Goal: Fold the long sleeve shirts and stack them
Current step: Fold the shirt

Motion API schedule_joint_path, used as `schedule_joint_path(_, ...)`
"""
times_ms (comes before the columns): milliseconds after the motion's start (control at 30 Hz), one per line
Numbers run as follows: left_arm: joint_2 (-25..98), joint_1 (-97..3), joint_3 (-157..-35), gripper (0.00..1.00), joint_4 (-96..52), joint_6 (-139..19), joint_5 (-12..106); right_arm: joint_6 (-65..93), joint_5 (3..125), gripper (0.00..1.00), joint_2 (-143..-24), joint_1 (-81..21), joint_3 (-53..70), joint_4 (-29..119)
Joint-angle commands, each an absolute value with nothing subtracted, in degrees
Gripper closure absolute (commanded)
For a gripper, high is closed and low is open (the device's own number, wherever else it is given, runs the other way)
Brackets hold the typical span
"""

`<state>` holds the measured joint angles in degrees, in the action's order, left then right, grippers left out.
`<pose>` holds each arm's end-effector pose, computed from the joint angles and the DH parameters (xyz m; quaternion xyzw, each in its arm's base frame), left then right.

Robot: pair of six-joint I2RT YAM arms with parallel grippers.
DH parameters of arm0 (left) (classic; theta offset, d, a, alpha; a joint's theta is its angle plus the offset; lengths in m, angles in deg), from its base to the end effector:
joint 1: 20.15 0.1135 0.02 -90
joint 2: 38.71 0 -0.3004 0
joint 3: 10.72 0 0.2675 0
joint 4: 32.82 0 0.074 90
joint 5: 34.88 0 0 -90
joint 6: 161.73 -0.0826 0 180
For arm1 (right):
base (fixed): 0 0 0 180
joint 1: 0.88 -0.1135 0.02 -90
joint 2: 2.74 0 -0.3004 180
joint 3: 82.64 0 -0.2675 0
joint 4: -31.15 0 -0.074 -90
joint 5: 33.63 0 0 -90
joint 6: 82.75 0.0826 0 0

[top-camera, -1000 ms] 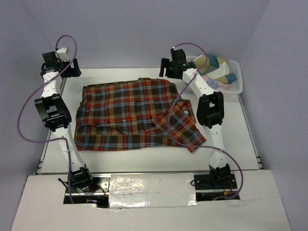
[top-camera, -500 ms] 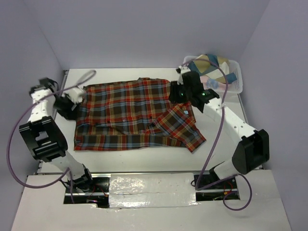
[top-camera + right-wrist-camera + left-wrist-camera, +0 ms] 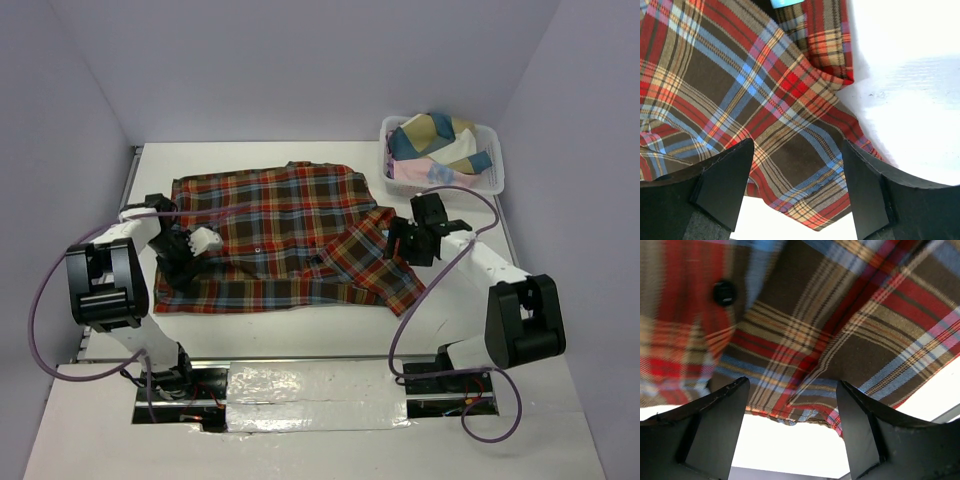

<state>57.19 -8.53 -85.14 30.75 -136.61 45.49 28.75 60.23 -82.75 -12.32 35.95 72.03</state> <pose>0.3096 0.0496 0.1595 0.4495 0.8883 -0.0392 0.0857 0.2938 0.0651 0.1893 0.0757 0.9613 0.1057 0.2430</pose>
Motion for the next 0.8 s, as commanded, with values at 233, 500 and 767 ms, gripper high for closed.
schedule_joint_path(233,61.93,-8.81,-85.65,0.44,31.2,-141.68,49.85,29.05,60.51,0.21,-85.0,-8.45,36.84,70.04)
schedule_joint_path(500,61.49,-8.46,-87.58,0.77,34.63,-140.28,47.48,28.61,58.65,0.2,-87.82,-7.82,37.54,72.14)
schedule_joint_path(767,60.52,-8.2,-88.46,1.0,36.39,-139.05,46.25,30.02,59.35,0.28,-89.84,-7.83,41.76,71.97)
